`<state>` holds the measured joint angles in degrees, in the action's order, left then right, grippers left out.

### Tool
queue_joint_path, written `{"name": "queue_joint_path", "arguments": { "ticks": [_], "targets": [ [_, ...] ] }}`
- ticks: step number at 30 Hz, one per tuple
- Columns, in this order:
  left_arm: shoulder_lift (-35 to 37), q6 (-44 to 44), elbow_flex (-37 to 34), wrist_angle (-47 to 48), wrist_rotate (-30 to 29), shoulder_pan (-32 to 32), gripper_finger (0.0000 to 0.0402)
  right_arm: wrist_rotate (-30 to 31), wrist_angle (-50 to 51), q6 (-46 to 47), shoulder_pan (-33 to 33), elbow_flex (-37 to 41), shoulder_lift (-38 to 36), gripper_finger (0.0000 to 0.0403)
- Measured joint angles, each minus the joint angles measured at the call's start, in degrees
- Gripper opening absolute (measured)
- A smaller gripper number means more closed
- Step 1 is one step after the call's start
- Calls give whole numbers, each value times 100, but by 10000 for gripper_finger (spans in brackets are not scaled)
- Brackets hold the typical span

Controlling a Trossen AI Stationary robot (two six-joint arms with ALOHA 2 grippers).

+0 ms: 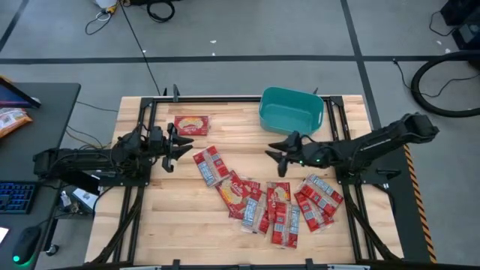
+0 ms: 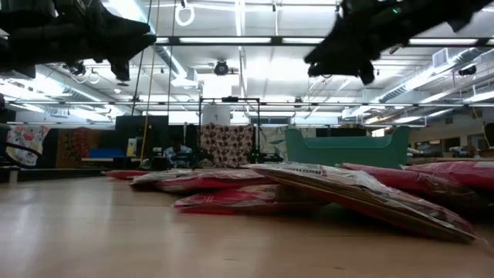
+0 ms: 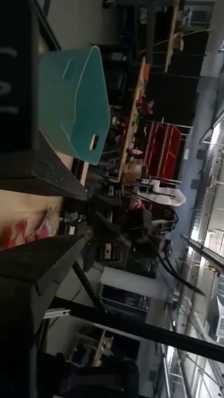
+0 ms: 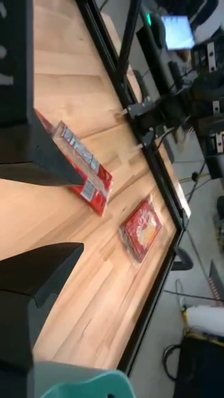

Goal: Sort popcorn bags into baskets
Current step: Put the red popcorn bag into the green bin

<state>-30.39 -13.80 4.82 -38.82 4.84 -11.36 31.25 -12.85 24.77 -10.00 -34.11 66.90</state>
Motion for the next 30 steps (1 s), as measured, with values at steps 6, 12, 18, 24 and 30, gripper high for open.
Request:
{"name": "queue_joint_path", "arguments": {
  "ticks": [6,12,18,24,30],
  "targets": [
    [-4,613,-2,425,-3,258,116,200,1678,351,-53,-1588,726,162],
    [2,1001,-2,-326,-4,429,116,233,3688,1303,-303,-2812,1479,162],
    [2,998,-2,-1169,-7,459,116,-168,4994,2114,-1069,-3335,2259,162],
    [2,543,0,-1379,-4,459,116,-696,6620,4313,-1791,-3349,2734,162],
    [4,200,0,-1218,39,461,116,-1841,8335,5724,-2125,-3346,2867,163]
  ]
}}
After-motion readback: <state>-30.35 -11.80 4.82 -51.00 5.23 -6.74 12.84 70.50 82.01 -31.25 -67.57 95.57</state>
